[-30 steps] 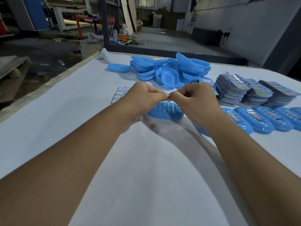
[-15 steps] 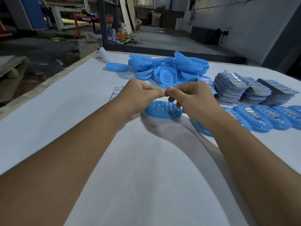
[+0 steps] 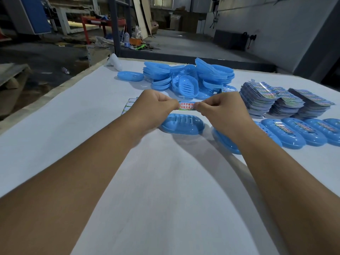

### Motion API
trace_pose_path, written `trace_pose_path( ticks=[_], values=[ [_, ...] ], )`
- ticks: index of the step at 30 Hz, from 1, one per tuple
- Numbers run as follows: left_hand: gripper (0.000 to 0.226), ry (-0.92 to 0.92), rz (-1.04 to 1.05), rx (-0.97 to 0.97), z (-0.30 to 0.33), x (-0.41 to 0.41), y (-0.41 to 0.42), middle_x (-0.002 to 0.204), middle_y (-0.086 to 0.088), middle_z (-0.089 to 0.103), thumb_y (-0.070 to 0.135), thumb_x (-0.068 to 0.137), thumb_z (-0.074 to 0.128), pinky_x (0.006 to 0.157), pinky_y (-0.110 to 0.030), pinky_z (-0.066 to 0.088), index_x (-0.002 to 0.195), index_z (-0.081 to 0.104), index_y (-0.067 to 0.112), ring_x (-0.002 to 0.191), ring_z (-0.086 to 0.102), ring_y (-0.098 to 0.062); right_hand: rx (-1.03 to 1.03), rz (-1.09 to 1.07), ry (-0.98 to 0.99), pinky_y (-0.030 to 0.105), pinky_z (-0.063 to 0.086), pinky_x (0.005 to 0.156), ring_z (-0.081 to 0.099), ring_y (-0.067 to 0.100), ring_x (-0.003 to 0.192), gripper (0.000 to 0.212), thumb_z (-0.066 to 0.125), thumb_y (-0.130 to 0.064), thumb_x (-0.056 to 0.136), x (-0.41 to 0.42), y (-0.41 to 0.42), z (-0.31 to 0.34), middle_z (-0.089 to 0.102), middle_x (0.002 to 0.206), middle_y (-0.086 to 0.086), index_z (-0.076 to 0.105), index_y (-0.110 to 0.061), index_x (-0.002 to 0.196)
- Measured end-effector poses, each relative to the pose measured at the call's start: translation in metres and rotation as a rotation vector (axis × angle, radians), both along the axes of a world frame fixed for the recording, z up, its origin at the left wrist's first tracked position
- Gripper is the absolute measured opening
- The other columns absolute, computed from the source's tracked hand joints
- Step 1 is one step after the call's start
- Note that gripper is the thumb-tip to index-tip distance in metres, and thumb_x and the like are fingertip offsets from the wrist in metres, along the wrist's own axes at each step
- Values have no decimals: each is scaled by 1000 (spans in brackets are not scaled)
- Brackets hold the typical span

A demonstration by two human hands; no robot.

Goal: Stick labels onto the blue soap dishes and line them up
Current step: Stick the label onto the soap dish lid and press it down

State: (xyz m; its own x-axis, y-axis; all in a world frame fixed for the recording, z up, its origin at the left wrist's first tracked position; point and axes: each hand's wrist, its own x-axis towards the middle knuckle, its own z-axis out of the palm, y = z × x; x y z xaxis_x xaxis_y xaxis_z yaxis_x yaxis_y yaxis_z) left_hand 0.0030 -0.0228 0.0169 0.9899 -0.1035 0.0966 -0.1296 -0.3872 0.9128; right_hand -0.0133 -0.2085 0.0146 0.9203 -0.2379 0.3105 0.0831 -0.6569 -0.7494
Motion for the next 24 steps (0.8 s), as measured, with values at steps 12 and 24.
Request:
trace_pose_path(
  ticks=[12, 24],
  values=[
    [21, 17, 32, 3, -10, 10, -3, 70, 0, 75, 41, 72, 76, 82, -49, 61, 73, 78, 20, 81, 74, -25, 20, 35, 100, 16, 22, 33, 23, 12, 39, 43, 76, -38, 79, -6, 2, 4, 34, 44, -3, 64, 3, 69],
    [28, -56, 82, 282, -17, 16, -3, 63, 8, 68, 44, 78, 76, 55, -26, 38, 65, 74, 19, 64, 61, -7, -238, -3, 162, 29, 41, 54, 48, 16, 51, 35, 79, -52, 77, 0, 9, -2, 67, 60, 4, 75, -21, 62]
  ],
)
